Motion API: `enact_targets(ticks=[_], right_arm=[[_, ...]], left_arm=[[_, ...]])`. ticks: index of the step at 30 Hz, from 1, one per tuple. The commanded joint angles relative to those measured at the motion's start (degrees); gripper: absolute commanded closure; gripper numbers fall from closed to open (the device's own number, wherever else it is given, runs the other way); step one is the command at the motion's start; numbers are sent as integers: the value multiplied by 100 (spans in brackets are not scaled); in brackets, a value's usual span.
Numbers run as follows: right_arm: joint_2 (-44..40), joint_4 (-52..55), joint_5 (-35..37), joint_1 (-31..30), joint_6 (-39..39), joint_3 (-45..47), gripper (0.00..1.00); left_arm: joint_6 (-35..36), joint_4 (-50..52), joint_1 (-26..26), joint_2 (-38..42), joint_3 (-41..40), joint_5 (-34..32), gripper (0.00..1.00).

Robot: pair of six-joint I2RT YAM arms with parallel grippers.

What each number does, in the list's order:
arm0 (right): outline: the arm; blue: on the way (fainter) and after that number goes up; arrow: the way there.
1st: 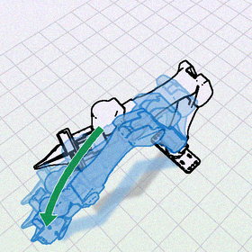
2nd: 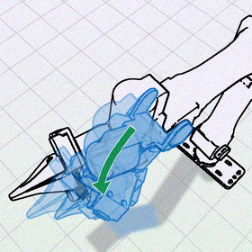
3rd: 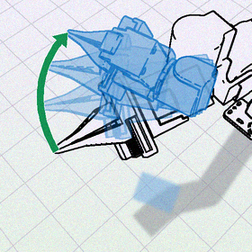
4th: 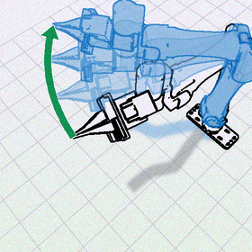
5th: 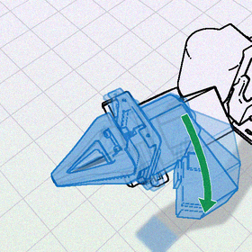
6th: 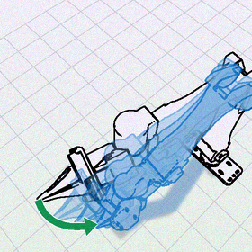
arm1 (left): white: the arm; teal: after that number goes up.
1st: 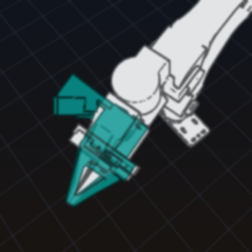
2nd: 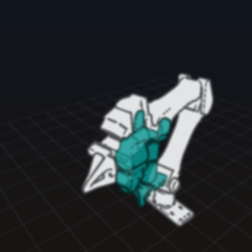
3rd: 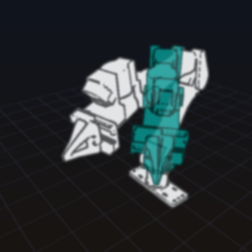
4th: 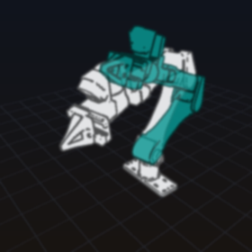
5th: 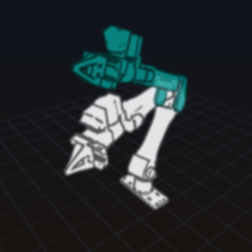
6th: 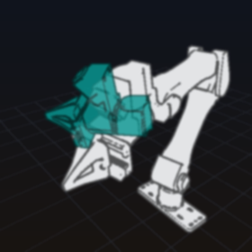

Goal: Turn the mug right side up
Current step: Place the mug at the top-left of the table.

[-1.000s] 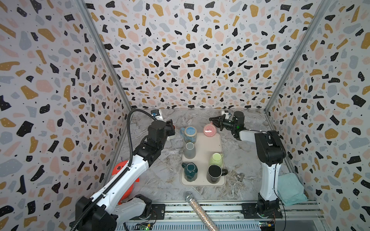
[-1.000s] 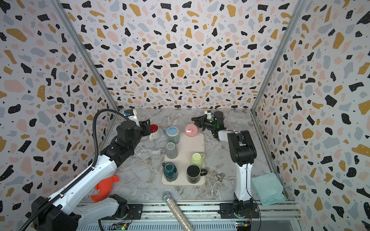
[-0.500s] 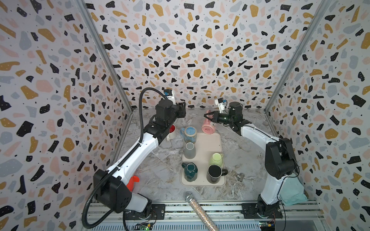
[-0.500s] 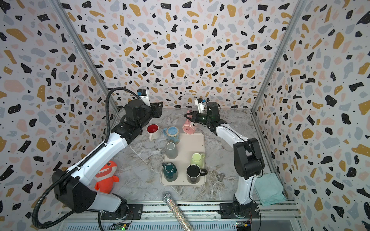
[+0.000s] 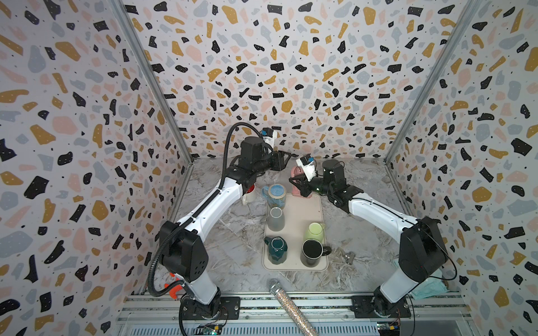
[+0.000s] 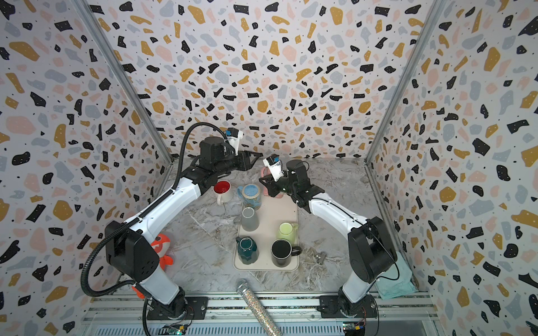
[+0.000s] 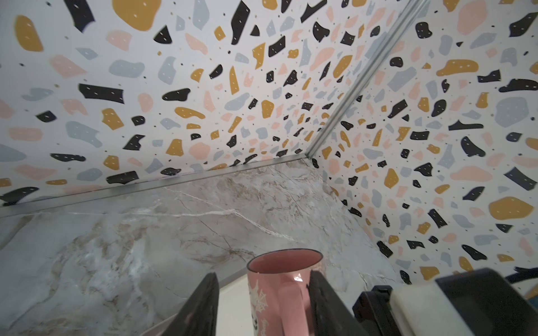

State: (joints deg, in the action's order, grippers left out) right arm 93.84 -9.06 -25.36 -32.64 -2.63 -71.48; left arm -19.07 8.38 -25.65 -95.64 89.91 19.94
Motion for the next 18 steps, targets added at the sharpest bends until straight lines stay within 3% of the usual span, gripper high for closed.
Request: enact_targets(ticks=[1,6,18], right_arm=[[-573,-392,464,-58,809,-138,100],[-635,-446,523,-90,934,-111,100],[-596,-303,506,-275,1185,-192,100]], left_arm=[[454,425,-43,3,306,572,46],[874,1059,-63,-47,405,519,44],[1221,1535,-177,-237,755,616,41]])
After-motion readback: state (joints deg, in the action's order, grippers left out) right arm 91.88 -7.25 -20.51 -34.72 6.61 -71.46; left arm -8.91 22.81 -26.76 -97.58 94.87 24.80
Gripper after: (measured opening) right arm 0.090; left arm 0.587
